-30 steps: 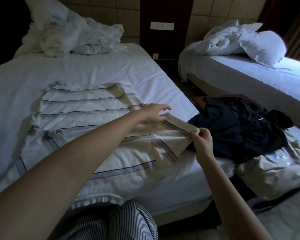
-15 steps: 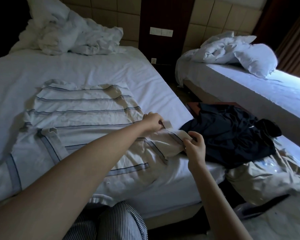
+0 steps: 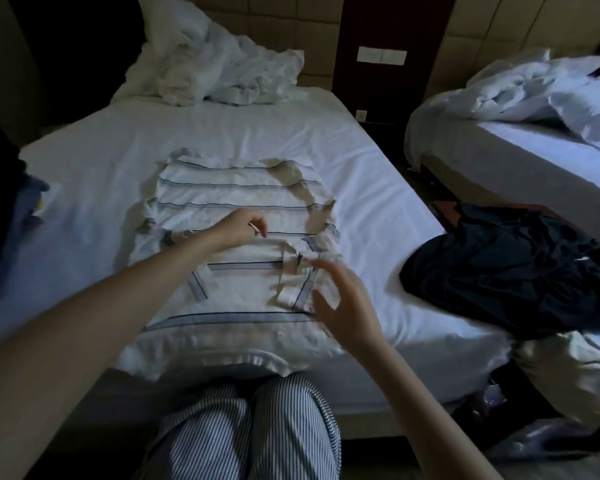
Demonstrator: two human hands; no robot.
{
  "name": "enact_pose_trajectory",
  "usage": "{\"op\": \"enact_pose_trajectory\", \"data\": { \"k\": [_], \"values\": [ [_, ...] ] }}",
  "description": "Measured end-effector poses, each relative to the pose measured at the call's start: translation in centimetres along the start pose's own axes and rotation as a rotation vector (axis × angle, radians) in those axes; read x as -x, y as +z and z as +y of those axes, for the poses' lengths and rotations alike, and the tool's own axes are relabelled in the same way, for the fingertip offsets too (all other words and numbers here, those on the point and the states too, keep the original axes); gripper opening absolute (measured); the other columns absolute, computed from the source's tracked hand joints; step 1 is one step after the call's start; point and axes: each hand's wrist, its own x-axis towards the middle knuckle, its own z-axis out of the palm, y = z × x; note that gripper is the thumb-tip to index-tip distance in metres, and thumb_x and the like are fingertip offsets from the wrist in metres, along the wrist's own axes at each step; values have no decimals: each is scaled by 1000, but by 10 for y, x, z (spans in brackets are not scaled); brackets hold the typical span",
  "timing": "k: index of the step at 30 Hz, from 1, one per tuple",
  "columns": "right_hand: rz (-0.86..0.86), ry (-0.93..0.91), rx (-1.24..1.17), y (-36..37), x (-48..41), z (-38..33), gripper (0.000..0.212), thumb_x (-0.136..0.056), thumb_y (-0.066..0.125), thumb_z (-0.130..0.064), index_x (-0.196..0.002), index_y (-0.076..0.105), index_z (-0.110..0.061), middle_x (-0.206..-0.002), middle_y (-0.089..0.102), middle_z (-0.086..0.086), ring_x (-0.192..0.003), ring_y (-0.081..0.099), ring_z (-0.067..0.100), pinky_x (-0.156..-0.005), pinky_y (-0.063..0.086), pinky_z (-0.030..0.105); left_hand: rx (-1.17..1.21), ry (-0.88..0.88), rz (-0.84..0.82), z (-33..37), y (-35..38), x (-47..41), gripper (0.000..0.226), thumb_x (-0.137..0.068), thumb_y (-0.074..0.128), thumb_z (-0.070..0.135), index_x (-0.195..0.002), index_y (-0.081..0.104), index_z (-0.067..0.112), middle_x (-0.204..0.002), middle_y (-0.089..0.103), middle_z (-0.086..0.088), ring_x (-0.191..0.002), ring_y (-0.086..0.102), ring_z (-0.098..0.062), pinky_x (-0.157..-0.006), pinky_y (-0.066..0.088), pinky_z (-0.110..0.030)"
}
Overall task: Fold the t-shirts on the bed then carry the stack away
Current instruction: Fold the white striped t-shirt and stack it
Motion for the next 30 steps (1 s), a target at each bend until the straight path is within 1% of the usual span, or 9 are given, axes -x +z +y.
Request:
{"op": "enact_pose_trajectory", "data": {
  "k": [4,10,14,18,22,24,26,28,30],
  "values": [
    [4,250,404,-8,26,42,69,-70,44,-46,-130,52,-13,-131,54,9,-122,47,32,-99,36,46,22,-84,76,23,41,15,18,-86,55,7,-70,53,15,-73,55,-3,-73,51,-19,-71,39,-29],
    [-280,280,467,-13,49,67,80,-75,10,-65,-146,25,-31,-154,24,-7,-145,13,21,-113,4,35,235,-286,30,63,93,19,44,-88,52,40,-53,40,16,-56,47,-3,-66,52,-22,-68,44,-30],
    [-264,244,463,-12,53,68,70,-83,1,-61,-145,21,-36,-149,16,-18,-145,11,14,-114,2,31,427,-369,206,76,95,14,22,-88,56,17,-67,57,11,-70,56,-3,-71,52,-20,-55,35,-25],
    [-285,160,451,-17,54,69,57,-90,5,-59,-142,18,-42,-147,14,-20,-140,9,7,-112,2,27,453,-288,317,69,84,22,28,-96,43,13,-72,53,21,-72,50,2,-60,42,-14,-47,29,-21],
    [-391,87,463,-19,51,69,55,-87,8,-48,-141,6,-40,-148,5,-20,-139,2,4,-111,0,24,641,-374,15,56,73,33,11,-99,47,21,-100,57,24,-92,55,8,-88,49,-12,-71,39,-19],
    [-414,106,440,-17,49,69,58,-83,4,-46,-140,-2,-37,-148,-1,-21,-137,-2,0,-110,-4,21,592,-332,-145,46,71,32,41,-97,52,21,-137,43,21,-128,51,6,-115,50,-13,-92,39,-20],
    [-439,114,415,-18,47,67,55,-87,10,-38,-139,-5,-34,-147,-4,-20,-137,-3,-1,-109,-7,19,511,-290,-187,43,69,33,71,-94,53,5,-151,13,22,-145,32,3,-133,35,-14,-99,35,-20],
    [-473,107,414,-21,47,67,57,-91,21,-21,-139,-6,-36,-147,-8,-20,-138,-7,1,-110,-9,22,501,-253,-177,43,68,35,81,-89,45,-10,-150,10,29,-155,20,-4,-138,30,-19,-95,41,-24],
    [-514,113,456,-26,46,65,62,-87,16,-17,-138,-9,-40,-145,-14,-22,-137,-13,2,-110,-13,24,516,-244,-135,38,64,32,83,-85,40,-15,-150,15,30,-155,24,-7,-130,42,-26,-74,47,-20]
  ]
}}
